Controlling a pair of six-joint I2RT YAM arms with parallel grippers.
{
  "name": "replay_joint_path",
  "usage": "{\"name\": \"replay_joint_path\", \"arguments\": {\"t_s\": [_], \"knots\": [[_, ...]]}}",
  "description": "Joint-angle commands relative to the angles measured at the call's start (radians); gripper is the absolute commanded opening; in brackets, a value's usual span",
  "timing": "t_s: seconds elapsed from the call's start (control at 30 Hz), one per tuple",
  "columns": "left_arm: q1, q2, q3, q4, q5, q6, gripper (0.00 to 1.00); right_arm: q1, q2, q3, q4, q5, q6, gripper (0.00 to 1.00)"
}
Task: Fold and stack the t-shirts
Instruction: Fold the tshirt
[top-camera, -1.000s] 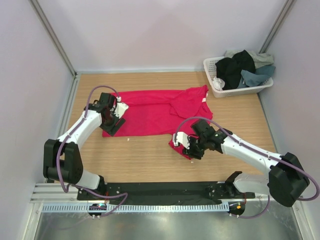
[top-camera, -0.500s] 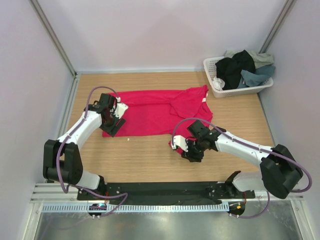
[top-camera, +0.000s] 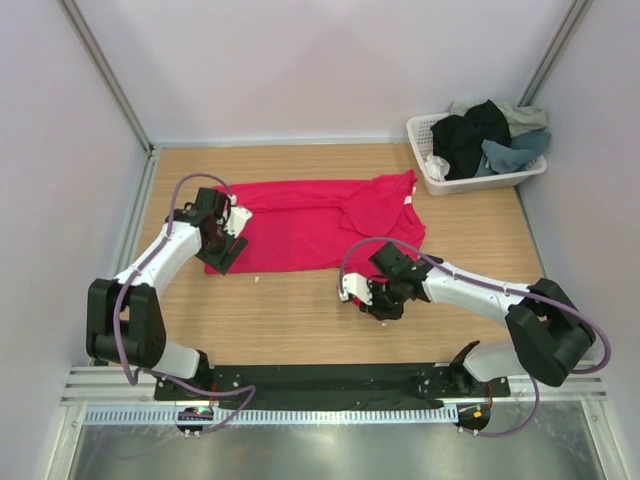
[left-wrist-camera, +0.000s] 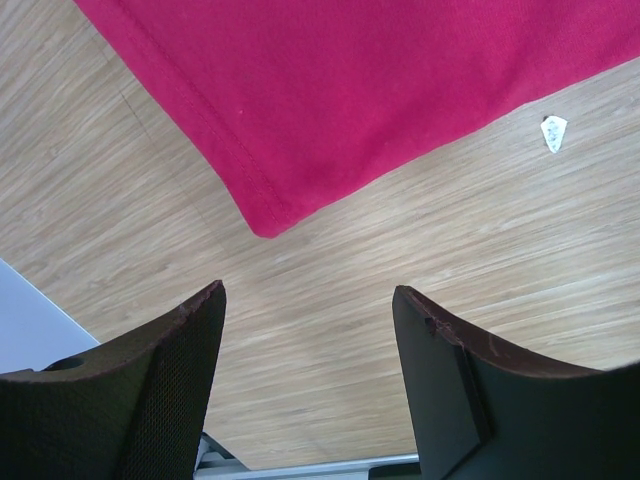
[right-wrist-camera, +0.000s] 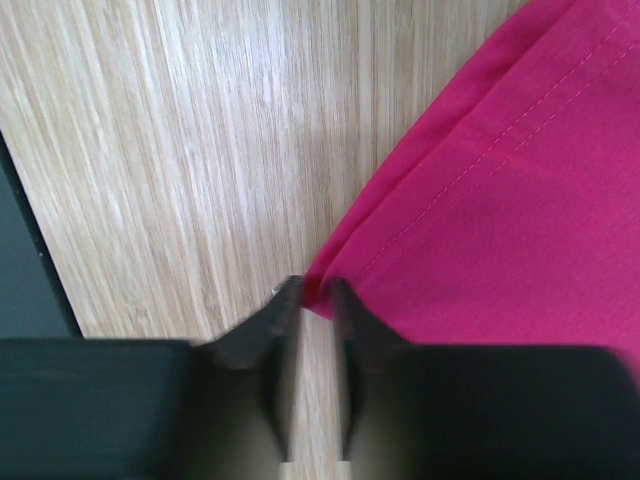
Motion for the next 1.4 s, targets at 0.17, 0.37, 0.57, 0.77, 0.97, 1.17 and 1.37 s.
{"name": "replay_joint_path", "arguments": {"t_s": [0.17,0.37,0.57,0.77,0.97,1.17,1.37], "knots": [[0.070,-0.034,-0.002,-0.049,0.035,-0.012,0.69,0.008,-0.060,-0.002,0.020,0.055,0.004,0.02],[0.168,-0.043,0.014,-0.119,0.124,-0.051,0.69,0.007,-0.137,0.100,-0.028,0.101,0.005,0.01],[0.198,-0.002,0.001,-0.132,0.192,-0.081,0.63,0.005,-0.135,0.150,-0.034,0.115,0.018,0.01],[0.278,0.104,0.037,-0.093,0.267,-0.123,0.59,0.004,-0.112,0.174,-0.023,0.130,0.016,0.01],[0.335,0.223,0.103,-0.064,0.301,-0.126,0.57,0.002,-0.085,0.203,-0.028,0.139,0.008,0.01],[0.347,0.323,0.163,-0.064,0.342,-0.135,0.52,-0.003,-0.066,0.211,-0.028,0.150,0.007,0.01],[0.349,0.354,0.172,-0.067,0.374,-0.138,0.45,-0.018,-0.065,0.206,-0.017,0.154,0.010,0.01]]}}
